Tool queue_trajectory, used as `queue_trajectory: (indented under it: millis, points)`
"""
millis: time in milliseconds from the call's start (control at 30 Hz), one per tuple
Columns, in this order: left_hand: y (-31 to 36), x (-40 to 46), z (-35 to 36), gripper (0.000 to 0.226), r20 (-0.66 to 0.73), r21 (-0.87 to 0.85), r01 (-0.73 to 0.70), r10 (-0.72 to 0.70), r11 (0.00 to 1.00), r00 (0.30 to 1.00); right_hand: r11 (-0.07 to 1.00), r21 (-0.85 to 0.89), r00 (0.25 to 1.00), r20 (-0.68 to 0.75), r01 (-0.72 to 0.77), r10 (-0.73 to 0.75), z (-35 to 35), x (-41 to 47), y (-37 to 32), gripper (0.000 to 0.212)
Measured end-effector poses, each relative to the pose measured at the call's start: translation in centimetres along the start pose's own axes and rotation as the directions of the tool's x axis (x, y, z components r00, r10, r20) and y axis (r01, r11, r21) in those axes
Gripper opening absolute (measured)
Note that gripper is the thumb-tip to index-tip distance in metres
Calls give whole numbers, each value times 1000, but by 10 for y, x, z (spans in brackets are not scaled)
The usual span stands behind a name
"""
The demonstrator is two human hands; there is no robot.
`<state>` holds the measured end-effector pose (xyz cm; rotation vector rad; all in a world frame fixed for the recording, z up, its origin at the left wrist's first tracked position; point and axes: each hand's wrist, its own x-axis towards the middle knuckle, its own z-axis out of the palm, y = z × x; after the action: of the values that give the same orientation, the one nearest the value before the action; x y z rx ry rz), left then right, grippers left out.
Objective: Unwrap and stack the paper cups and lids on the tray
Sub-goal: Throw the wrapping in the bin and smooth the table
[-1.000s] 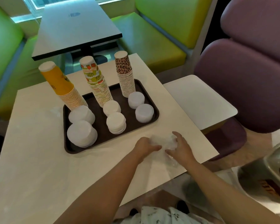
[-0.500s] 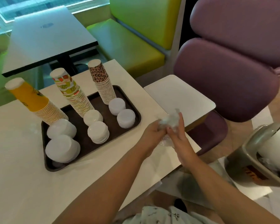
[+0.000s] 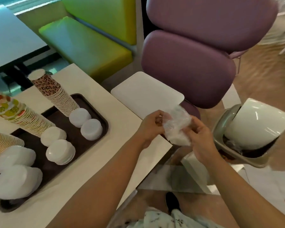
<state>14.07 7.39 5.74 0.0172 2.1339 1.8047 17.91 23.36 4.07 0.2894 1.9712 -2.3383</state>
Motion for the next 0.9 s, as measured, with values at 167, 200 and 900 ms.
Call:
queue_trajectory:
  millis: [167,200,900]
  points:
    - [3,35,60,29,154,-38,-17,23,999,988,999,-49,993,-120,7,-13,-63,4,-14,19]
    - [3,42,73,28,190,-41,-22,29,999,981,998,-67,987,-161,6,-17,-76,6,-15,18]
    - [-56,119,260,37,592,794,-562,-86,232,801,127,-983,990,-138,-134,-24,-228,72,62,19]
